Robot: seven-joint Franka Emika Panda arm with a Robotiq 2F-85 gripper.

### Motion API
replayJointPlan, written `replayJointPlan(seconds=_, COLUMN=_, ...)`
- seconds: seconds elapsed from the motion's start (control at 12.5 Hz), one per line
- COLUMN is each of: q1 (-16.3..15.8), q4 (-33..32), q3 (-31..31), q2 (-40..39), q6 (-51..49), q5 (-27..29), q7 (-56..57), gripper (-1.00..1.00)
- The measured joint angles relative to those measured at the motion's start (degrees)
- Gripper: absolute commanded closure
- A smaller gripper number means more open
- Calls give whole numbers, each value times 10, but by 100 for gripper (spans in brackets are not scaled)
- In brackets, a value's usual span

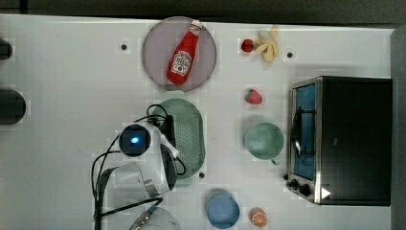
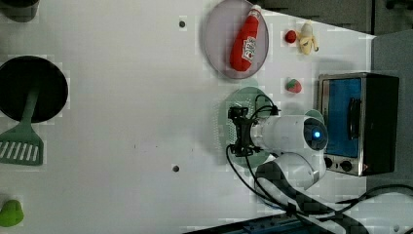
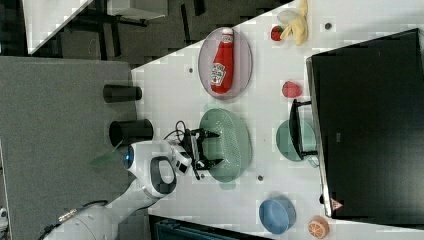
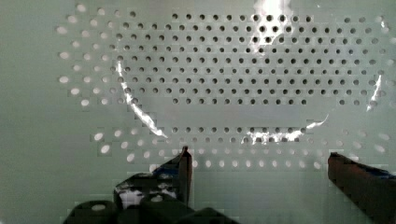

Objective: Drag strainer right to left.

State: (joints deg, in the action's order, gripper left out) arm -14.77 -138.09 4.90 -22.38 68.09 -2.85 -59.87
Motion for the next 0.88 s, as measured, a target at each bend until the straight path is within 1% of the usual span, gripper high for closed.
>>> replayJointPlan(seconds=0.16, q1=-22, q4=35, q3=3, q2=-29, q6=7, q5=27, q7=-28, gripper=-100)
replayJointPlan(seconds=0.32, q1=-43, q4=46, q3=3, q2=-36, q6=-7, q5=17, q7=-43, gripper=-100)
replayJointPlan(seconds=0.4, q1=-59, q4=54, q3=-2, q2=-40, q6=-27, q5=19, q7=-44, gripper=-100)
replayJointPlan(seconds=0.56, q1=-80, q4=69, q3=-2, q2=-50, q6=-37, q5=43, q7=-48, gripper=-100)
replayJointPlan(seconds=0.72, q1=-92, q4=112, q3=1, q2=-71, q6=-76, q5=73, q7=-52, gripper=-100)
replayJointPlan(seconds=0.88, q1=-106, q4=159, q3=0, q2=-96, q6=-97, q5=71, q7=-55, gripper=-100)
